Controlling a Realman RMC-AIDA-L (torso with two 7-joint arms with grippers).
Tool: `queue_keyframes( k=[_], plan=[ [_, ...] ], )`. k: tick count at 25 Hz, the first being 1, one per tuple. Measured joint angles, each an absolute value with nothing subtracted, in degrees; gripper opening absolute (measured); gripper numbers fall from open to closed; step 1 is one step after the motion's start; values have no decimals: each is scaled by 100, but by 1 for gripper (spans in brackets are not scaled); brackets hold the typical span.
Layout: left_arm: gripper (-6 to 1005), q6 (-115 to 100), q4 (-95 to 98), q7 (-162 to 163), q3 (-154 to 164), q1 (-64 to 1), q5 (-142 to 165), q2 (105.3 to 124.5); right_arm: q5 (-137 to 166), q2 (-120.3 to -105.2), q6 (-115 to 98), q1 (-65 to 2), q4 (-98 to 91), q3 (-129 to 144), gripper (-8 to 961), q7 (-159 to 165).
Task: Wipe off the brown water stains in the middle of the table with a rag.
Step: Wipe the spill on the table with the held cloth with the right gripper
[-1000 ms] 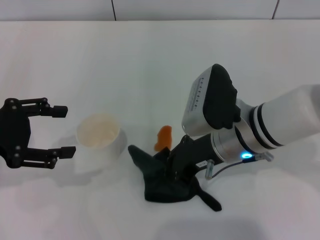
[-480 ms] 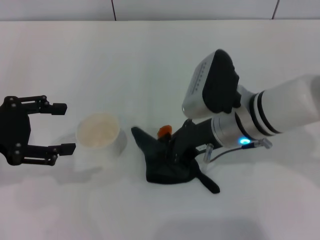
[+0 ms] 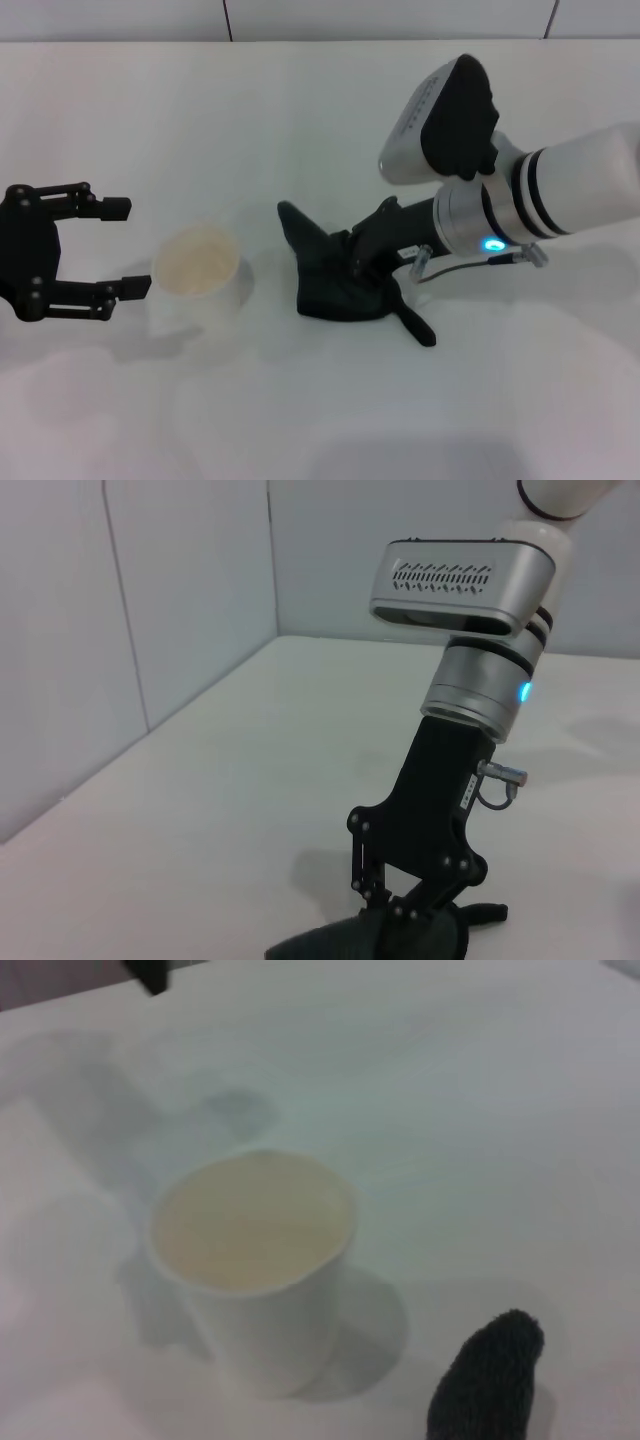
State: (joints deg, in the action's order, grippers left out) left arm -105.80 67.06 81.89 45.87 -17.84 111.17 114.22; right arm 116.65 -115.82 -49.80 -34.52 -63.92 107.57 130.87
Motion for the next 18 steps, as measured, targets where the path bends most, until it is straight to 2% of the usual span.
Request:
queue_keyframes(
  k=[18],
  plan=[
    [845,-10540,6706,8071,4535,-1785,11117,11464,11362,-11611,-5184,-3663,-6273,11156,98,13113]
  ],
)
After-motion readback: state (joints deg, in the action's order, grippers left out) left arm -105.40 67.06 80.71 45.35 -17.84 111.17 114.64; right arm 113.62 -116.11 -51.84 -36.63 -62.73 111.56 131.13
